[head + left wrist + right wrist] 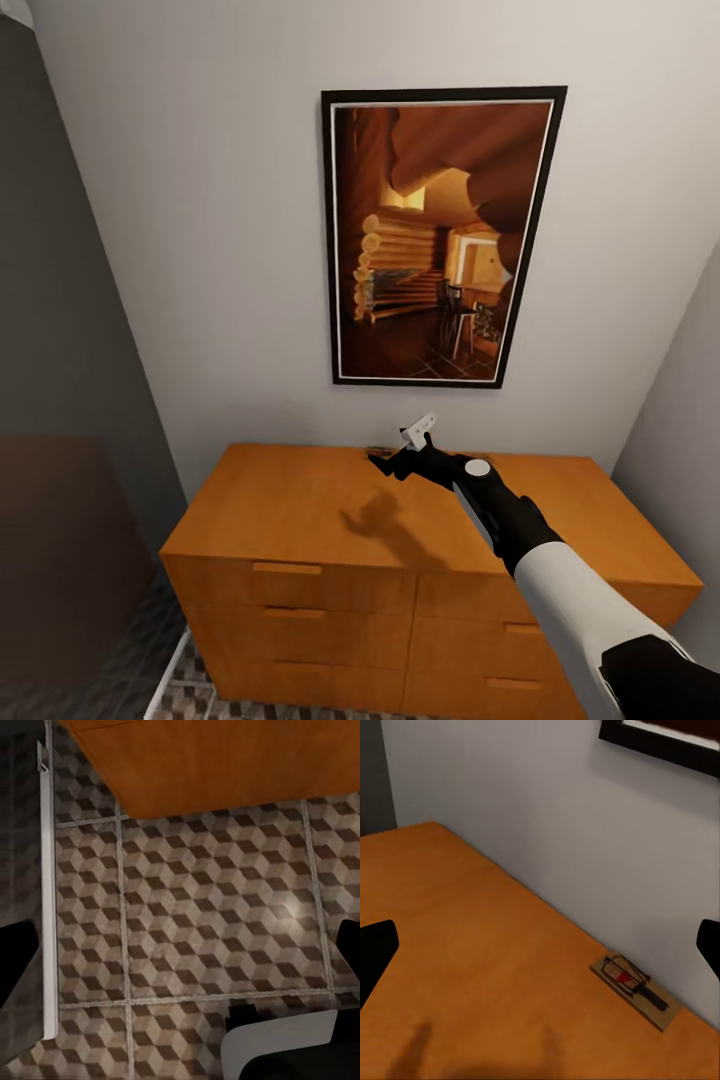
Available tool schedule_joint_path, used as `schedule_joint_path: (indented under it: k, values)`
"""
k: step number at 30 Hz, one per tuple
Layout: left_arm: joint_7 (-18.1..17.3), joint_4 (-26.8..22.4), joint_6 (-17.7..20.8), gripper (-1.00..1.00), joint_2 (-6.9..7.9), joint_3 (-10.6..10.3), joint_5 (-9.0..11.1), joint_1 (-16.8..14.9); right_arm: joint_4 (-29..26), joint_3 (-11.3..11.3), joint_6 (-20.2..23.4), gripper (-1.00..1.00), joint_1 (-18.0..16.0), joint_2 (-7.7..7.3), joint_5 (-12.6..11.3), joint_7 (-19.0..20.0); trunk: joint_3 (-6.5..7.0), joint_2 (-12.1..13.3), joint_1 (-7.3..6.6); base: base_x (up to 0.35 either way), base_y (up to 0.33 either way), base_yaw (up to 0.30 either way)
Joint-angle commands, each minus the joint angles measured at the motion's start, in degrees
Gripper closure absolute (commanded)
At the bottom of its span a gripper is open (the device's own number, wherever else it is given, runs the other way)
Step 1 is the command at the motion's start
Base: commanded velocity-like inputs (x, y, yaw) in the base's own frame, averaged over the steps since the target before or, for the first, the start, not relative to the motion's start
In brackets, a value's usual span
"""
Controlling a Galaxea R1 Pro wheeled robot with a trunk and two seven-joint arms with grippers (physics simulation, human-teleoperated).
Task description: Take the four mousetraps from the cabinet in the bathroom and place them on the bathroom floor. Make sure all four end up on the same floor surface, and ensure that at least two of them are either under or directly next to the same bathroom sink.
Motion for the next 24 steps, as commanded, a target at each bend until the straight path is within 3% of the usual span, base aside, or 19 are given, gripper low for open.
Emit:
schedule_joint_path:
  k: [1, 14, 24]
  values:
    - [-0.2, 0.2, -0.3, -1.00, -0.04, -0.5, 0.5, -0.1, -0.1, -0.1, 0.2, -1.00, 0.0, 0.01, 0.4, 0.2, -0.14, -0.1, 0.04, 0.000, 0.000, 0.198]
    - [-0.2, 0.2, -0.3, -1.00, -0.04, -0.5, 0.5, -0.1, 0.0, -0.1, 0.2, -1.00, 0.0, 0.01, 0.4, 0.2, -0.14, -0.1, 0.04, 0.000, 0.000, 0.193]
    - [-0.2, 0.2, -0.3, -1.00, -0.04, -0.5, 0.5, -0.1, 0.0, -0.1, 0.2, -1.00, 0.0, 0.01, 0.4, 0.3, -0.14, -0.1, 0.04, 0.000, 0.000, 0.052]
